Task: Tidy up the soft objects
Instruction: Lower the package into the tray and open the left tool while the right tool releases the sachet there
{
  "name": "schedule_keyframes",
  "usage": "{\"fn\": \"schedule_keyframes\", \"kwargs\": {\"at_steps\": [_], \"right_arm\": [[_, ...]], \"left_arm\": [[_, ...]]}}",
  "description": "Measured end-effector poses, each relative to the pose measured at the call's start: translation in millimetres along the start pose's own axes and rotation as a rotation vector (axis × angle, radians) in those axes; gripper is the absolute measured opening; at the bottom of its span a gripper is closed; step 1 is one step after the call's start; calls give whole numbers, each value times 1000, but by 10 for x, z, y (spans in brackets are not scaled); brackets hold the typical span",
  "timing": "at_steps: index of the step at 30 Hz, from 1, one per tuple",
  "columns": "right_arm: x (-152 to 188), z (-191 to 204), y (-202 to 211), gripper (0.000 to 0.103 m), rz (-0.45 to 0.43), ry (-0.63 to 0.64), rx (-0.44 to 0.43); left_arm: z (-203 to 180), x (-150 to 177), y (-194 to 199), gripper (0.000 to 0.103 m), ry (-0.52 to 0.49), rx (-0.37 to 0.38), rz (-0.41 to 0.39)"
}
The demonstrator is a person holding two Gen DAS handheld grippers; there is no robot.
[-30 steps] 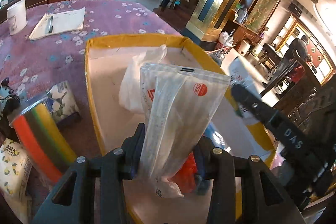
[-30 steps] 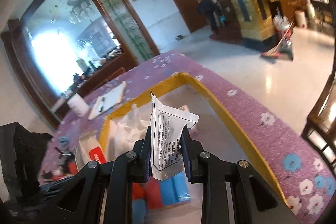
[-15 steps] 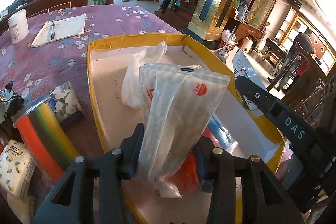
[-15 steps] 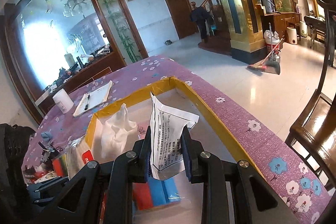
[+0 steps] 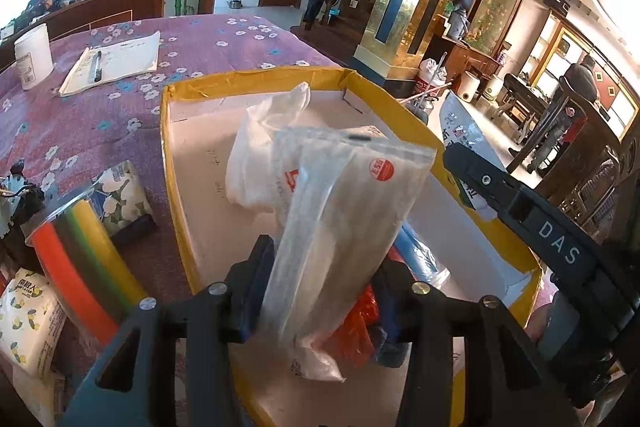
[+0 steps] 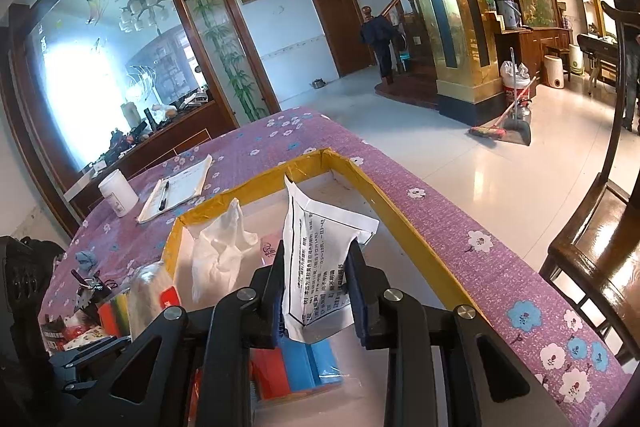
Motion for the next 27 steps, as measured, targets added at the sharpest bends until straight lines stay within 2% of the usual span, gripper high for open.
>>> {"fn": "schedule_keyframes", "kwargs": {"at_steps": [7, 13, 17, 20, 27], "right_arm": [[3, 0, 0, 36, -1, 1, 0], [7, -7, 14, 40, -8, -1, 1], [-2, -15, 55, 42, -21, -10, -4], [-16, -23, 79, 48, -30, -14, -6], [-25, -12, 83, 48, -35, -12, -4]], "left_arm": [[-21, -11, 28, 56, -14, -1, -16], [-30, -14, 43, 57, -9, 7, -19], [-28, -36, 124, 69, 1, 21, -55], [-48, -47, 189, 69, 1, 27, -83], [-44, -64, 204, 69, 1, 22, -96]]}}
Point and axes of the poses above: each gripper's, at about its wrist camera, not at the fingertips, and y roughly against the way its jaws point, z to its left, x to its underside, the point moved 3 cm from there along -y, roughly the way its jaws point, and after that the axes turned 3 degrees about -y, right-handed, at the moved point
